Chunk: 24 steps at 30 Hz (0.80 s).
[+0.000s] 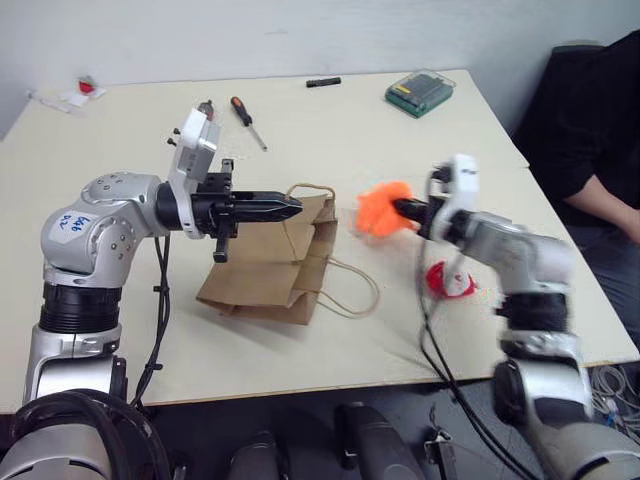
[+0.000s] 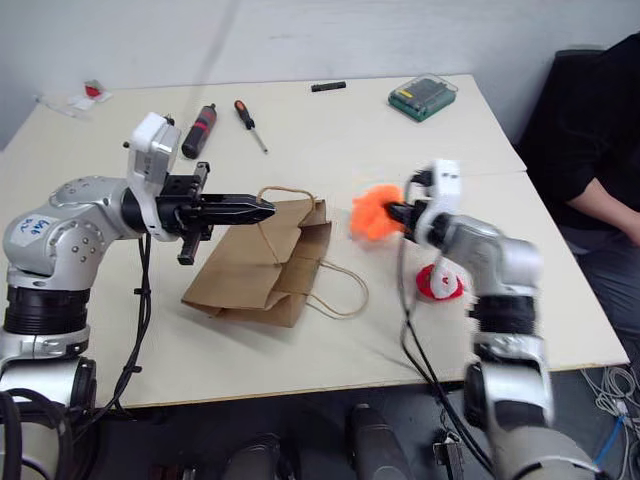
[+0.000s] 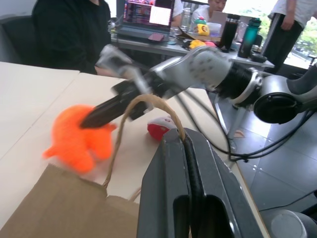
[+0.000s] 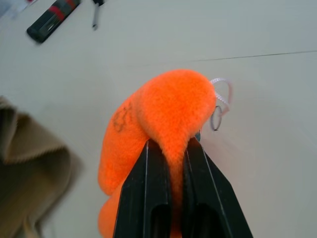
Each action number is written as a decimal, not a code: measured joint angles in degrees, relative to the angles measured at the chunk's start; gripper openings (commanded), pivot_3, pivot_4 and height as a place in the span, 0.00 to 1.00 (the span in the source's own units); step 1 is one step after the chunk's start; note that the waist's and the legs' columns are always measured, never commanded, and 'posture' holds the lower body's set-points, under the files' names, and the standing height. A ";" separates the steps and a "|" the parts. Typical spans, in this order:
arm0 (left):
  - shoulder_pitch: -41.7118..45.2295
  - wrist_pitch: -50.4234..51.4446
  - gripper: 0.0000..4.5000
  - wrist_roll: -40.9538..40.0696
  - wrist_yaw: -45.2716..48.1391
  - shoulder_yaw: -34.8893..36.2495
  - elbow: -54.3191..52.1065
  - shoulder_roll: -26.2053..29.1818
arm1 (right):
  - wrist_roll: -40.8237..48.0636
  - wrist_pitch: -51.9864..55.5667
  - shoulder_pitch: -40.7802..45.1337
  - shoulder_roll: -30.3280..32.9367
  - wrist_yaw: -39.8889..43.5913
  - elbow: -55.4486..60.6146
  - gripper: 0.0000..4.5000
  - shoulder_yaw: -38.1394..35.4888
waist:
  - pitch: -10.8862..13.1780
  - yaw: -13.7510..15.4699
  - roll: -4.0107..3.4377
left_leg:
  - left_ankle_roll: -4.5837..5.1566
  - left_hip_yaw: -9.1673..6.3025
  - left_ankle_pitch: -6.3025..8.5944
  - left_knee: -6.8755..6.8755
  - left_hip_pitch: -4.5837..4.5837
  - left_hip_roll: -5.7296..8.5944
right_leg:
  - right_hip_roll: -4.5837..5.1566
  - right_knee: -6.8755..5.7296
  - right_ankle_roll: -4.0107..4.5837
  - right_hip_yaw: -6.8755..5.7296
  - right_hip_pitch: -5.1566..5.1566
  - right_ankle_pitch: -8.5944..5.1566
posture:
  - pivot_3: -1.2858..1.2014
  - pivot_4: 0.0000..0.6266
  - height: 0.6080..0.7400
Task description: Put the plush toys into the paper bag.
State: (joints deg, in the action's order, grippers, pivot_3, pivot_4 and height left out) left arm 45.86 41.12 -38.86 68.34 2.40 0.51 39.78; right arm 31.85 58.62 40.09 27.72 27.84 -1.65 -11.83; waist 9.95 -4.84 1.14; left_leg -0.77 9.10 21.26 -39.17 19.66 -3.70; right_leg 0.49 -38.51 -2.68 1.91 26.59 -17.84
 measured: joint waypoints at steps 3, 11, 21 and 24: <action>-0.15 0.00 0.00 0.00 0.04 -0.06 0.00 -0.17 | 5.72 6.24 -3.59 2.71 3.75 10.73 0.00 0.41 | 0.00 -0.54 0.00 | -0.06 0.14 -0.01 0.00 -0.19 -0.01 | -0.08 -0.05 0.00 0.16 -0.02 0.00 | 0.52 0.24 1.00; 0.78 -0.01 0.00 0.01 0.33 -0.22 0.29 -0.99 | 4.68 7.17 -3.68 -4.22 2.15 14.61 0.00 13.26 | 0.00 -0.45 0.00 | -0.17 0.14 -0.09 0.03 -0.23 0.01 | -0.11 -0.07 0.06 0.16 -0.02 -0.01 | 0.52 0.24 1.00; 2.79 -1.07 0.00 0.78 1.78 -2.59 0.41 -3.23 | 1.29 2.99 5.64 -16.89 2.87 4.50 0.00 20.64 | -0.01 -0.05 0.01 | -0.11 0.07 -0.09 -0.03 -0.15 0.01 | -0.04 -0.07 0.07 0.06 -0.01 -0.02 | 0.52 0.24 1.00; 2.78 -1.09 0.00 0.82 1.77 -2.59 0.41 -3.71 | 2.22 3.08 5.85 -19.64 3.80 1.01 0.00 19.85 | -0.01 -0.14 0.02 | -0.10 0.06 -0.09 -0.03 -0.15 0.01 | -0.04 -0.10 0.07 0.06 -0.01 -0.02 | 0.52 0.24 1.00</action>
State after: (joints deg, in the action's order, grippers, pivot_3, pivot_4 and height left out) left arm 48.64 40.03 -38.04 70.11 -0.19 0.92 36.07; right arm 34.07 61.69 45.94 8.09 31.64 -0.64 8.03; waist 9.94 -4.99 1.16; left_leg -0.87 9.16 21.17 -39.21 19.51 -3.69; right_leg 0.45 -38.61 -2.62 1.97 26.58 -17.86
